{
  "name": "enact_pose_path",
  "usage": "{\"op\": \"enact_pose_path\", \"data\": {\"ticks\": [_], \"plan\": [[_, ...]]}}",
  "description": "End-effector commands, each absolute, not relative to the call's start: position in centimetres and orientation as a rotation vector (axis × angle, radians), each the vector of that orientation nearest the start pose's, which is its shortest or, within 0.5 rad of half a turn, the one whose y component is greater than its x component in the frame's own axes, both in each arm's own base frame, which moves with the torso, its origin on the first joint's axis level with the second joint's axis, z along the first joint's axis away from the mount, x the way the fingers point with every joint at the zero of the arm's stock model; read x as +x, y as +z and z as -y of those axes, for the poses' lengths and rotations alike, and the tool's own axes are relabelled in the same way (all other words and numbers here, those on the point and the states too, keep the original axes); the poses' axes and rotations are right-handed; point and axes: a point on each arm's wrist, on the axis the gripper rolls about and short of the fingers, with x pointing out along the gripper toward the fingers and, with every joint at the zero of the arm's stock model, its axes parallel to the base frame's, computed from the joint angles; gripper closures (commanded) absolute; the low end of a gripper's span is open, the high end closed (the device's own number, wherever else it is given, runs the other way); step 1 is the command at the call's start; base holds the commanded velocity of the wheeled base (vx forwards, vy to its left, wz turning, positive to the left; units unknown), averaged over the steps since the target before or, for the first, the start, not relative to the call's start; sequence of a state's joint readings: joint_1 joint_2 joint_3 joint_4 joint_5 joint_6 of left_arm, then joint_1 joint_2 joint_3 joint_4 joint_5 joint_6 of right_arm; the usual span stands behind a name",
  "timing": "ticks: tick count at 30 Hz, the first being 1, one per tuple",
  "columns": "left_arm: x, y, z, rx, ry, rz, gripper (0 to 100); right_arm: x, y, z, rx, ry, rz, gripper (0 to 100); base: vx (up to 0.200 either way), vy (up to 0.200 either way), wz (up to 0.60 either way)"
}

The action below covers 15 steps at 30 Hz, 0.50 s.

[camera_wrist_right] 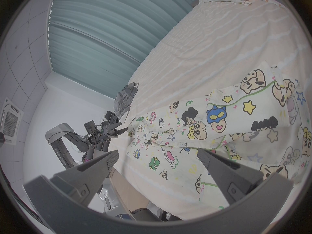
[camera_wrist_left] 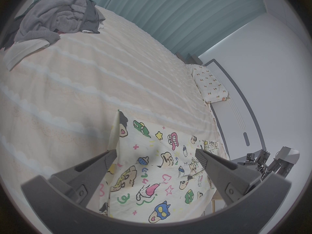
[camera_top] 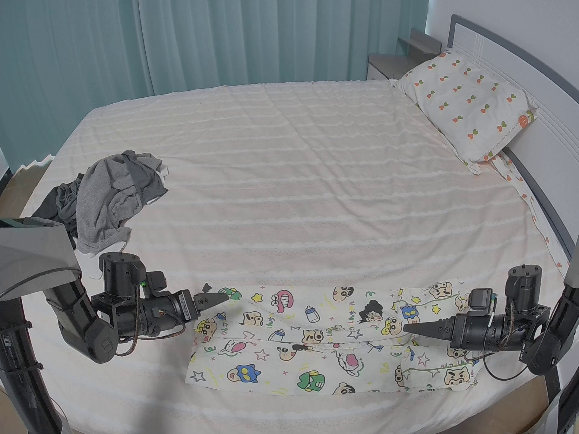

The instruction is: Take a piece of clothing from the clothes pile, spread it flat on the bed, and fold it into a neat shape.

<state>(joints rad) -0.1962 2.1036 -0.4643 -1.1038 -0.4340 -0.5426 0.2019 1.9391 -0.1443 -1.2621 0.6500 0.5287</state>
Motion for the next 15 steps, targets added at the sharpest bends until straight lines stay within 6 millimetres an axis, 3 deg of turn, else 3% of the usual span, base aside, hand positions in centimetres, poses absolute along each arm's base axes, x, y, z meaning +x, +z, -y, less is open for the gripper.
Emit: {"op": "enact_pose_path", "data": {"ticks": [1,15], "plan": [[29.4,2.8,7.2,-0.572,-0.466,-0.698,0,22.0,4.3,-5.9,0.607,0.674,-0.747,0,0.000,0.000,0.00],[29.8,1.5,7.7,-0.570,-0.465,-0.733,0,21.9,4.3,-5.9,0.606,0.674,-0.748,0,0.000,0.000,0.00]]}}
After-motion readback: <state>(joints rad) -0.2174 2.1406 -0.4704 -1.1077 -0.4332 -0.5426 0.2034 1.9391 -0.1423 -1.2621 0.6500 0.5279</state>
